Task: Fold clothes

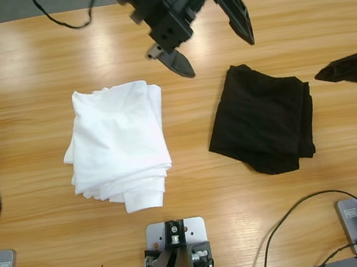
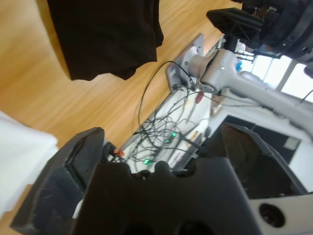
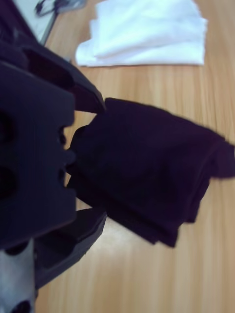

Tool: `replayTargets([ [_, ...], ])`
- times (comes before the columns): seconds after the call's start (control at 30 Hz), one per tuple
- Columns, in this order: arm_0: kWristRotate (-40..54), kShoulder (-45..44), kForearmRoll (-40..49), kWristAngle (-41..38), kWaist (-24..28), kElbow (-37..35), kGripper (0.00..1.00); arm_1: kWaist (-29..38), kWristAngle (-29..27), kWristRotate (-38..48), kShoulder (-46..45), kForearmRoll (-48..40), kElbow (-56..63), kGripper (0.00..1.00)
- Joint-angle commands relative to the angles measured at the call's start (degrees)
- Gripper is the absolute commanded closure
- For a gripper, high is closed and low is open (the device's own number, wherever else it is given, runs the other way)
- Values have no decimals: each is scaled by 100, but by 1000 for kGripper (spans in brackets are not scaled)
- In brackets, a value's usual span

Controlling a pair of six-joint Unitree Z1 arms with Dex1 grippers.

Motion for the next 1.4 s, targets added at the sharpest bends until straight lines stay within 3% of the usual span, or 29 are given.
replayTargets([
  [0.03, -726, 938, -232, -177, -21, -22, 243, -1051, 157, 933, -437, -355, 951, 248],
  [0.23, -833, 1432, -213, 192, -155, -391, 234, -1917, 584, 1286, 134, -871, 1421, 249],
  [0.37, -1042, 1689, -199, 269, -229, -725, 234, -2009, 876, 1710, 635, -1882, 1985, 257],
  [0.6, -1109, 1896, -188, 243, -223, -777, 239, -2332, 1553, 1810, 1489, -2149, 2041, 253],
  [0.83, -1252, 2116, -178, 258, -150, -992, 239, -2404, 1574, 1854, 1777, -2063, 1997, 255],
  [1.03, -1438, 2444, 253, 594, -150, -1792, 239, -2404, 1574, 1885, 2176, -2086, 1974, 257],
  [1.4, -1795, 2792, 369, 740, -150, -2504, 239, -2404, 1853, 1922, 2660, -2742, 2131, 271],
])
